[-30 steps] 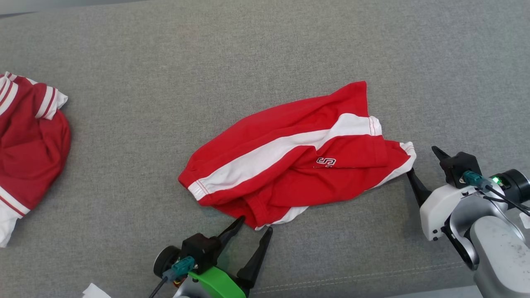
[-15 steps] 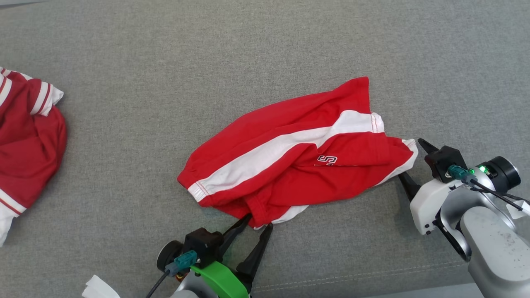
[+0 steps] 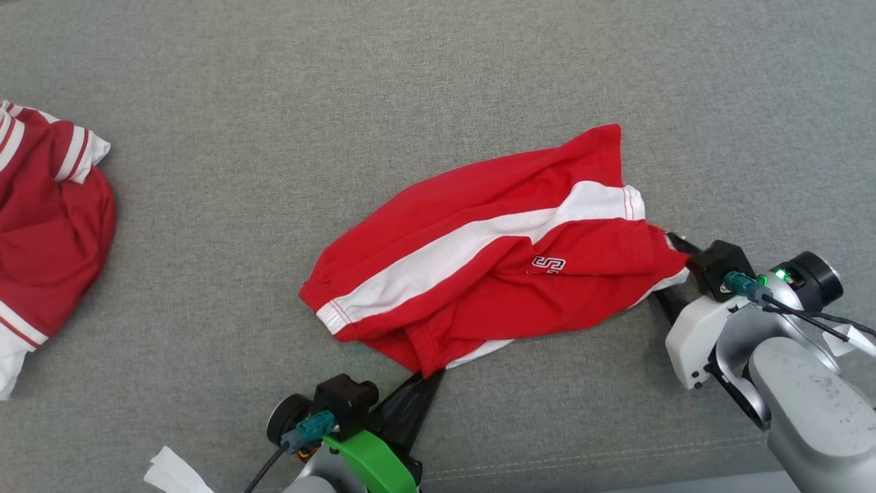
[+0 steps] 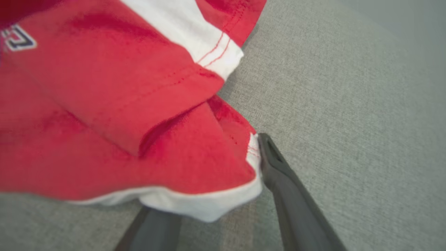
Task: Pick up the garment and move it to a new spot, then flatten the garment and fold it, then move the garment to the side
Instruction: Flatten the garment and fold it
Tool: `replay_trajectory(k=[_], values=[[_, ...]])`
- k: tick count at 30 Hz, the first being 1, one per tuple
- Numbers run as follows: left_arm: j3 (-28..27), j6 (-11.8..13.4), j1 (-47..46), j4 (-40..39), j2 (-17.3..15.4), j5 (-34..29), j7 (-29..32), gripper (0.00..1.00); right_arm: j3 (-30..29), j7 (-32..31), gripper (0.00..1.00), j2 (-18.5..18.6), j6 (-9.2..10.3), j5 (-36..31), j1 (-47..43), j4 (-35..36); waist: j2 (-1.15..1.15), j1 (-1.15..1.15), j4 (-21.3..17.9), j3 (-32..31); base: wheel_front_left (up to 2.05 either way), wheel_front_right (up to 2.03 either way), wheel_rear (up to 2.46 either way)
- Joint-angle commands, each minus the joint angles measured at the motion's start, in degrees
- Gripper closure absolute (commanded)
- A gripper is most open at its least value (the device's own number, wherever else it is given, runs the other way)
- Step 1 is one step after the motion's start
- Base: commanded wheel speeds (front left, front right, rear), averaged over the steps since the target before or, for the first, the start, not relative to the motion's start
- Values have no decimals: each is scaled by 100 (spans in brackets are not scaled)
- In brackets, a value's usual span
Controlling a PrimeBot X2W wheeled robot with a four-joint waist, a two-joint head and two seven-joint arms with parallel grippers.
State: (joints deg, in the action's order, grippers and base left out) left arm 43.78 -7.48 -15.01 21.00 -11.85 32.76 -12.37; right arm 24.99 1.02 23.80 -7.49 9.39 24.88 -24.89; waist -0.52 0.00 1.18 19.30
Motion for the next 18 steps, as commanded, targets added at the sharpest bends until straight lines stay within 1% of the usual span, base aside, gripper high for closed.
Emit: replay_trajectory(k=[1,6,8,10,12,14,15,18], values=[[51,4,-101,23,-60,61,8,100,148,-40,100,16,-1,126,-25,-43,52,0,1,-11,0,0,0],[221,4,-44,-109,-161,273,104,100,207,-148,100,194,3,752,-210,78,52,0,-6,-170,0,0,0],[174,4,36,-286,-249,487,171,100,194,-290,100,311,3,1097,-347,328,52,0,-16,-297,0,0,0],[109,4,127,-590,-402,670,289,100,150,-539,100,521,3,1513,-538,724,52,0,-33,-447,0,0,0],[28,4,226,-1055,-596,911,455,100,27,-847,100,761,3,2066,-802,1267,52,0,-64,-621,0,0,0],[-84,7,346,-1683,-804,1182,669,100,-271,-1150,100,1071,4,2609,-1074,1914,52,0,-105,-787,0,0,0],[-232,76,429,-2371,-1096,1383,931,100,-659,-1473,100,1354,4,3032,-1353,2521,52,0,-168,-904,0,0,0],[-454,244,520,-3441,-1500,1670,1320,100,-1358,-1921,100,1634,3,3441,-1737,3393,52,0,-285,-1002,0,0,0]])
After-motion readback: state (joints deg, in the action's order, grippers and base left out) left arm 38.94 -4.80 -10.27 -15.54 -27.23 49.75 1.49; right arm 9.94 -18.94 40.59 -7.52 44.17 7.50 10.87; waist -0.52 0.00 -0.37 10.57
